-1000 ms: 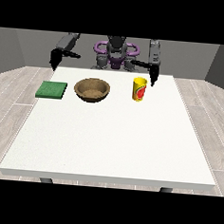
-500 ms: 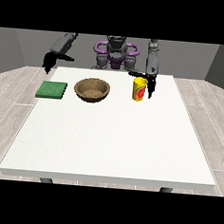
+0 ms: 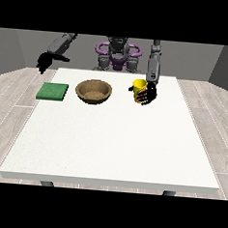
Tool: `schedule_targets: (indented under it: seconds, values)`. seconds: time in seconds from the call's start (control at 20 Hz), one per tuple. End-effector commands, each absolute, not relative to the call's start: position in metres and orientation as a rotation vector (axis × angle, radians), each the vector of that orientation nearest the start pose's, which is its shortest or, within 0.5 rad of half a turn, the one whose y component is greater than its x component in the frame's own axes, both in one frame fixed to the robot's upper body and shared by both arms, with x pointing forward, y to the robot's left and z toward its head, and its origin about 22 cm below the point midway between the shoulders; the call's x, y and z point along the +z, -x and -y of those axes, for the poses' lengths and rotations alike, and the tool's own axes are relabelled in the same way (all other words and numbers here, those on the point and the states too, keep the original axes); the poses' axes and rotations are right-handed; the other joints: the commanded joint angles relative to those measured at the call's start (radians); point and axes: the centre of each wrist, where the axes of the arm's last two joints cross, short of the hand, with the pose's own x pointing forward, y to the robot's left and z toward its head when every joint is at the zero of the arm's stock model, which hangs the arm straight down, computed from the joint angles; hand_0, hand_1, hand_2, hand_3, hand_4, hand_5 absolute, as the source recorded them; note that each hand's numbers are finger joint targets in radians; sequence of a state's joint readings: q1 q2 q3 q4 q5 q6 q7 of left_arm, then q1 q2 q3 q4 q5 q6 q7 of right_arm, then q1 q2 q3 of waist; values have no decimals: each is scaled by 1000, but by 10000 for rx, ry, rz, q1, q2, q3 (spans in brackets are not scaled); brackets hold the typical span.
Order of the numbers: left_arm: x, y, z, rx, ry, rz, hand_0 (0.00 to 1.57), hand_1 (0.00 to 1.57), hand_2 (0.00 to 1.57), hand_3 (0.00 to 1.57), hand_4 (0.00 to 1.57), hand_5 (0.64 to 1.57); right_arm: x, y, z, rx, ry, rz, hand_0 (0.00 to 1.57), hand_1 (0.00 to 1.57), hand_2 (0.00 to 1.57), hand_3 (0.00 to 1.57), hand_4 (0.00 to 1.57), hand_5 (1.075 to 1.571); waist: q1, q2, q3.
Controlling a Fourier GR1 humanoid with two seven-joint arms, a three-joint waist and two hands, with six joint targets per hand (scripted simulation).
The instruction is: Pick the cup and pour the ball into the bowl, then pick the bowl and place it on the pad
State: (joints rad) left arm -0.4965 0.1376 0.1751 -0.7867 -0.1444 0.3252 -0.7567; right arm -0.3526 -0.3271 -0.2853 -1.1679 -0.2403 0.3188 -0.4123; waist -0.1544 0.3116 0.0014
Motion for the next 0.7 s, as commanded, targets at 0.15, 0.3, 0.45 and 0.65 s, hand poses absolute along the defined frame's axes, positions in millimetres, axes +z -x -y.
schedule_targets:
  seconds: [0.15, 0.3, 0.45, 0.65]
  values:
    - [-57, -346, -236, -2197, -6650, 20020, 1343, 1343, 1571, 1571, 879, 1505, 68, -324, 393, 276, -480, 20493, 0, 0, 0, 0, 0, 1556, -168, 413, -15]
    - [-40, -358, -227, -2605, -6955, 19664, 1356, 1356, 1571, 1571, 913, 1511, 28, -303, 409, 347, -372, 19391, 0, 0, 0, 0, 0, 1555, -54, -483, -4]
    - [-34, -359, -203, -4098, -7152, 18833, 1348, 1348, 1571, 1571, 989, 1532, 30, -307, 424, -327, 180, 18013, 0, 0, 0, 0, 0, 1556, 587, -2083, 14]
    - [-16, -367, -182, -5656, -7216, 18285, 1381, 1381, 1571, 1571, 1033, 1536, -6, -283, 437, -901, 791, 17019, 0, 0, 0, 0, 0, 1560, 1378, -3135, 12]
